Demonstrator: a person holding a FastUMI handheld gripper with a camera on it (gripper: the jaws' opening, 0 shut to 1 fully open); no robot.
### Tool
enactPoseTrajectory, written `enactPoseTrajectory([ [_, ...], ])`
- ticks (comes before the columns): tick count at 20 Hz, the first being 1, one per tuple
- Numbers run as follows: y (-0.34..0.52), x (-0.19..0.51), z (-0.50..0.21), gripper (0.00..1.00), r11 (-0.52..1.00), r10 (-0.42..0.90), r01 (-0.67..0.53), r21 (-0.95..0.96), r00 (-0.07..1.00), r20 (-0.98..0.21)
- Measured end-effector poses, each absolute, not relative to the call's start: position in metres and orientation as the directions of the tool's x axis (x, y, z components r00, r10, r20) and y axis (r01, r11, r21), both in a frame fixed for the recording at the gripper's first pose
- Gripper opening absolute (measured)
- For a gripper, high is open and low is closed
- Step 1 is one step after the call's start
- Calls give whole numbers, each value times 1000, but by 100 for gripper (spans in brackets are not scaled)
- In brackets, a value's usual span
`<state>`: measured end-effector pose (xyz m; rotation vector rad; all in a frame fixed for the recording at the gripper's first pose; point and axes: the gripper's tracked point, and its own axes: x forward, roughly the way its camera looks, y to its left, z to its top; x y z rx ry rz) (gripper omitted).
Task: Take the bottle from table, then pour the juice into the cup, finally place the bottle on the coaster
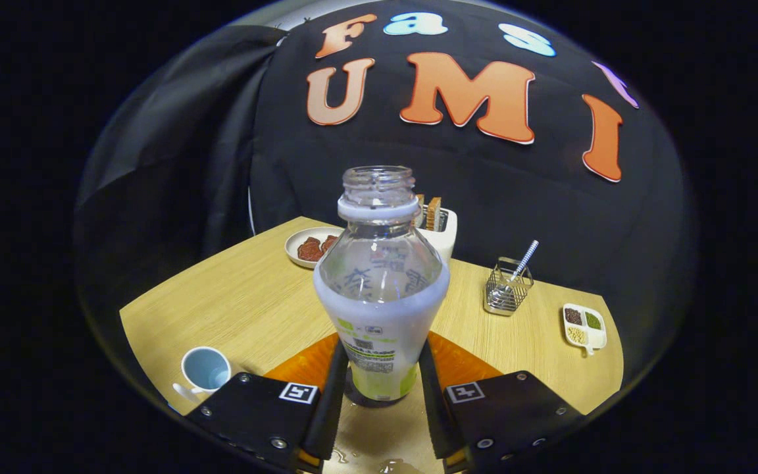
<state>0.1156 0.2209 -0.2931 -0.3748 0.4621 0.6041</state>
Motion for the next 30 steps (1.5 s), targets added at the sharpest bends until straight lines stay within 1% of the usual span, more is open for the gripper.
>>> enactPoseTrajectory([
  [3, 227, 123, -317, 57, 788, 450, -599, -143, 718, -531],
  [10, 218, 133, -366, 58, 811, 390, -567, -142, 707, -590],
  [14, 219, 138, -366, 60, 818, 393, -560, -131, 710, -585],
  [16, 215, 135, -368, 64, 814, 384, -562, -145, 709, -592],
  [19, 211, 128, -377, 68, 806, 356, -566, -173, 696, -623],
  [21, 212, 125, -375, 72, 805, 350, -565, -182, 700, -622],
  [25, 215, 117, -369, 86, 818, 347, -552, -162, 697, -627],
  [26, 212, 116, -367, 93, 827, 335, -538, -162, 704, -627],
  [27, 210, 116, -361, 96, 837, 322, -521, -166, 715, -621],
  [30, 212, 110, -337, 97, 855, 327, -498, -145, 735, -594],
])
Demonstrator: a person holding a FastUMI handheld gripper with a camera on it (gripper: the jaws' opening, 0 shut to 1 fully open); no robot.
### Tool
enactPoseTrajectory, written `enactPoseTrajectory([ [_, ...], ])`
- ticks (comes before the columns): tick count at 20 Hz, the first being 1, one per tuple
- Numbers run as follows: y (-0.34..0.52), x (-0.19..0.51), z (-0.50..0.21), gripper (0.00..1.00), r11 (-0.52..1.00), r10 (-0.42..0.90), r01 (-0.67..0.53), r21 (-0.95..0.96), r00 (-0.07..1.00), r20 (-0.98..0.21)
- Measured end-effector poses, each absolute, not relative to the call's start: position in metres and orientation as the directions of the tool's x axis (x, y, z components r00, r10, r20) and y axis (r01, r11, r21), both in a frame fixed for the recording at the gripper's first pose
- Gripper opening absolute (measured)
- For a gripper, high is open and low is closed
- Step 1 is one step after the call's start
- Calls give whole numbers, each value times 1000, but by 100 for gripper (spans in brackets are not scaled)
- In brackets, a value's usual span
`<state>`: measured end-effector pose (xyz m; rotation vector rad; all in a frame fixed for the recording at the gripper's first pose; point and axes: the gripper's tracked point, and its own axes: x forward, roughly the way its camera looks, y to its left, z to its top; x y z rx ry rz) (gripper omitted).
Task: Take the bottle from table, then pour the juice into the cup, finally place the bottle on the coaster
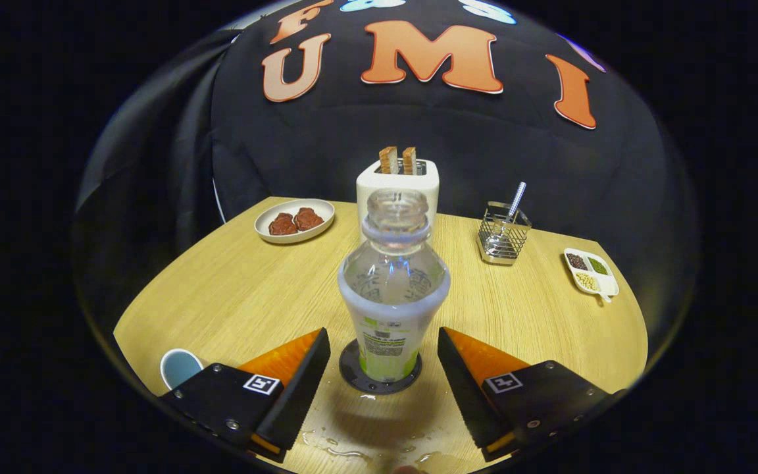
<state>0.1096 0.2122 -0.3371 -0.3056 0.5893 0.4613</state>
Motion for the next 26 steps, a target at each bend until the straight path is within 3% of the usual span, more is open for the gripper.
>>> enactPoseTrajectory([
  [10, 172, 92, -183, 97, 912, 227, -360, -197, 843, -488],
  [16, 177, 58, -80, 97, 916, 262, -350, -194, 891, -371],
  [26, 176, 32, -44, 97, 920, 275, -343, -189, 909, -313],
])
